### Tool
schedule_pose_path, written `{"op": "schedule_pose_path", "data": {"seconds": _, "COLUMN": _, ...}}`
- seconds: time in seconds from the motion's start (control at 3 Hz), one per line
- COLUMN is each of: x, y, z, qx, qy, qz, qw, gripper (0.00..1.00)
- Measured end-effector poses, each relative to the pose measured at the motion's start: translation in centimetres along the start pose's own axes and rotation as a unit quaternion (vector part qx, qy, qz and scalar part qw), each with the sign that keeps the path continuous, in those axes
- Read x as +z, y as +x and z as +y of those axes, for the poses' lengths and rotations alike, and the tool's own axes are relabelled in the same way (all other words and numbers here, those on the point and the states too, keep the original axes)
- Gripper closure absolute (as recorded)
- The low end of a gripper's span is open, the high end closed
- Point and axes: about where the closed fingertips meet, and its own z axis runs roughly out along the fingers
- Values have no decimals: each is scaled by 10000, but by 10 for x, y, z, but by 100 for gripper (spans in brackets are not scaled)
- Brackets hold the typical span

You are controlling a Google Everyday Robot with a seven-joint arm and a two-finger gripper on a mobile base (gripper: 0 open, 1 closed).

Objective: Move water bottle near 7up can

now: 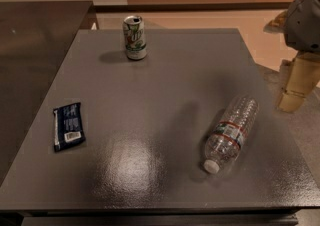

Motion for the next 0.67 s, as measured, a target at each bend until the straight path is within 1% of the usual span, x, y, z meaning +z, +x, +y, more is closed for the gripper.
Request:
{"op": "schedule_pose_path", "data": {"seconds": 0.33, "x": 19, "y": -12, "z": 3, "qx": -729, "qy": -308, "qz": -70, "qw": 9968, "gripper": 0}}
{"op": "schedule_pose_path", "data": {"seconds": 0.67, "x": 36, "y": -25, "z": 21, "qx": -1701, "qy": -595, "qz": -224, "qw": 9834, "gripper": 0}}
